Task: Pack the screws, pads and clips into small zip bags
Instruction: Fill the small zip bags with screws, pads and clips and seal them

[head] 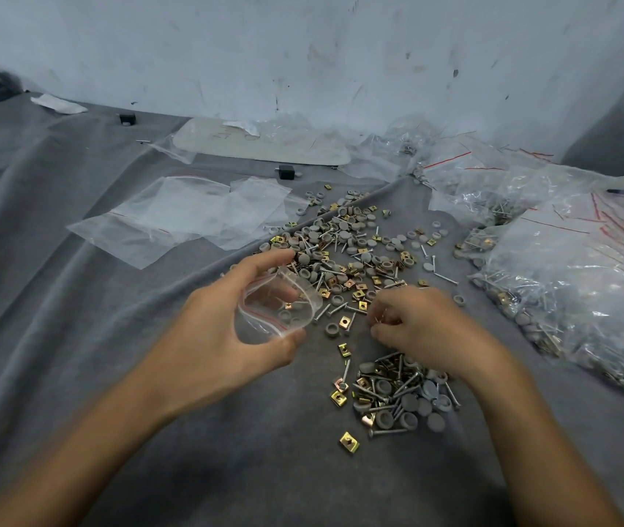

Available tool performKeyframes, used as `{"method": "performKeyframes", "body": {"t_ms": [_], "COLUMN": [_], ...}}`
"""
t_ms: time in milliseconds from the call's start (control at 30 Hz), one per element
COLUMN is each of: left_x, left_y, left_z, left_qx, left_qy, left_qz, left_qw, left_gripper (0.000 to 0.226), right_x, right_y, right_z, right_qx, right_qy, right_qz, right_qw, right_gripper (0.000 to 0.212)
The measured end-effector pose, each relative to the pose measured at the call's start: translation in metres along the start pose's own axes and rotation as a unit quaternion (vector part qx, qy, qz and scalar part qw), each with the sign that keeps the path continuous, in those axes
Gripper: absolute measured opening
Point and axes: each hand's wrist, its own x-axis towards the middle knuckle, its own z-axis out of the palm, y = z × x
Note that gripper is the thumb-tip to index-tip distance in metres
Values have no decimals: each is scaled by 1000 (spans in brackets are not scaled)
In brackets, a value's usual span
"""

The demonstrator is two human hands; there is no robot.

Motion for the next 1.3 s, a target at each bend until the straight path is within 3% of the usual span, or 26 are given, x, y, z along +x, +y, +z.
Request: {"method": "performKeyframes", "body": {"t_ms": [100,200,267,400,500,567,633,700,767,1000,1300], "left_x": [0,0,0,1,2,2,1,1,1,0,0], "left_y": [1,1,1,1,-2,-3,-3,-2,-2,-2,-2], "left_z": [3,4,5,7,4,2,1,2,3,2,1], "left_qx": [3,5,6,2,7,6,6,1,1,-1,6], "left_qy": [0,2,2,6,10,11,15,13,8,15,3], "left_qz": [4,8,13,20,18,16,18,14,13,9,6], "left_qw": [1000,1000,1000,1000,1000,1000,1000,1000,1000,1000,1000], "left_gripper": [73,73,74,75,75,75,74,73,75,73,75], "right_x": [-4,-15,-22,-23,-19,-15,-9,-5,-2,4,1], "right_y": [-7,-30,-48,-65,-48,-30,-10,7,16,14,19], "right_z": [-8,-15,-12,2,-5,-11,-12,-8,-3,2,-1], "right_qx": [162,388,450,376,394,350,244,67,-53,-49,12], "right_qy": [103,151,137,90,129,166,162,102,15,14,48], "right_qz": [-71,-169,-210,-240,-208,-174,-112,-30,27,24,18], "right_qw": [979,893,857,891,886,905,950,992,998,998,999], "right_gripper": [4,6,9,16,12,7,9,24,39,9,12]}}
